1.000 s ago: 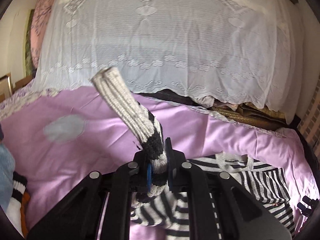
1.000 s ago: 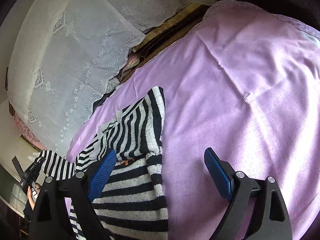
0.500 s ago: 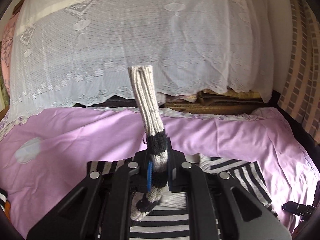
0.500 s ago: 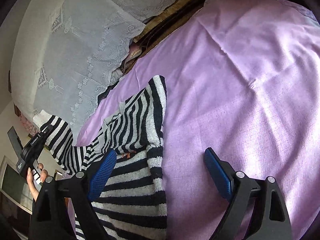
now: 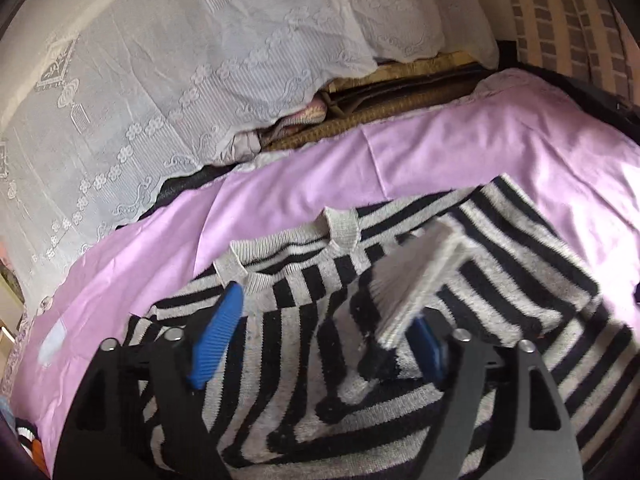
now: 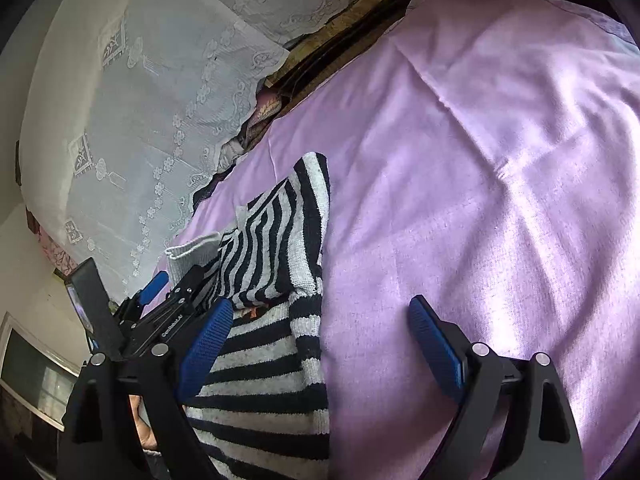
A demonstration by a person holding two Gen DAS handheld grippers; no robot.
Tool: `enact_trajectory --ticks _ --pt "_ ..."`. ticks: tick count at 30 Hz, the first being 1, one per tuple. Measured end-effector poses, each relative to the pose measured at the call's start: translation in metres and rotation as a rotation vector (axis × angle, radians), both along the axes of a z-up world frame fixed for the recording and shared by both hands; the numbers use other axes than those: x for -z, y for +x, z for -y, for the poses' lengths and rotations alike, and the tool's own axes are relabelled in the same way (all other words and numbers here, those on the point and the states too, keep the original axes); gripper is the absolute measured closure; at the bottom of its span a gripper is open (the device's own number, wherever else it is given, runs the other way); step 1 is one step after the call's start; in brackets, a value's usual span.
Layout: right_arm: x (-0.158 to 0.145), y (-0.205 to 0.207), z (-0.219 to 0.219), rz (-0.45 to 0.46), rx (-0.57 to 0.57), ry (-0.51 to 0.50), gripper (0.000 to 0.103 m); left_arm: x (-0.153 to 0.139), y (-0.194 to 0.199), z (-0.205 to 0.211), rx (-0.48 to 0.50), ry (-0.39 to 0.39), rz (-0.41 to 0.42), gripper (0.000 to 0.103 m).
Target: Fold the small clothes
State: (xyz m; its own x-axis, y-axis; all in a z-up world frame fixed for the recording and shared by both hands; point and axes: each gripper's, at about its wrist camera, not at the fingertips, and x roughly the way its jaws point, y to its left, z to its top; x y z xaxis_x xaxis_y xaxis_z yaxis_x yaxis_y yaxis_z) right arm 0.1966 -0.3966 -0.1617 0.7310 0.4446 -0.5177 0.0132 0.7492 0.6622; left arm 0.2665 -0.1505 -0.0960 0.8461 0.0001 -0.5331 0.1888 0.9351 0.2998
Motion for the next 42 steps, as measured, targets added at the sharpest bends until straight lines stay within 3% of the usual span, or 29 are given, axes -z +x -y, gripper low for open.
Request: enact_trajectory --ticks 3,7,12,18,21,23,30,32,34,35,40,42 --pt "0.000 0.000 0.000 0.002 -0.001 -0.003 0.013 -0.013 -0.016 -0.007 0.044 -0.005 0.028 0.009" --pt "-0.001 -0.001 0.002 0.014 -0.002 0.005 0.013 -0.019 -0.036 -0.036 0.036 0.042 0.057 0.008" --pt "-0.004 -0.002 0.003 0.055 -0.012 0.023 0.013 -0.021 -0.048 -0.108 -0.085 0.089 0.057 0.005" --pt "-0.018 -0.006 -0.004 0.142 -0.034 0.067 0.023 0.017 -0.029 -0.185 -0.256 0.075 -0.175 0.004" --pt "-0.030 0.006 -0.024 0.124 -0.105 0.145 0.030 0.039 -0.020 -0.212 -0.257 -0.062 -0.259 0.004" --pt "-0.039 0.018 -0.045 0.085 -0.142 0.115 0.030 0.041 -0.019 -0.226 -0.258 -0.167 -0.279 0.004" --pt "-0.025 0.090 -0.112 -0.103 -0.181 -0.012 0.033 0.041 -0.027 -0.246 -0.239 -0.293 -0.267 0.004" --pt "-0.016 0.103 -0.120 -0.144 -0.166 -0.056 0.039 0.042 -0.024 -0.244 -0.232 -0.312 -0.279 0.004" --pt "-0.016 0.107 -0.132 -0.122 -0.164 -0.134 0.069 0.043 -0.022 -0.246 -0.228 -0.327 -0.288 0.004" --pt "-0.015 0.109 -0.141 -0.111 -0.198 -0.154 0.093 0.044 -0.021 -0.246 -0.230 -0.328 -0.290 0.004" --pt "-0.052 0.099 -0.149 0.110 -0.165 -0.260 0.098 0.036 -0.028 -0.243 -0.264 -0.283 -0.241 0.004" --pt "-0.053 0.101 -0.149 0.114 -0.169 -0.308 0.098 0.040 -0.025 -0.241 -0.261 -0.265 -0.270 0.004"
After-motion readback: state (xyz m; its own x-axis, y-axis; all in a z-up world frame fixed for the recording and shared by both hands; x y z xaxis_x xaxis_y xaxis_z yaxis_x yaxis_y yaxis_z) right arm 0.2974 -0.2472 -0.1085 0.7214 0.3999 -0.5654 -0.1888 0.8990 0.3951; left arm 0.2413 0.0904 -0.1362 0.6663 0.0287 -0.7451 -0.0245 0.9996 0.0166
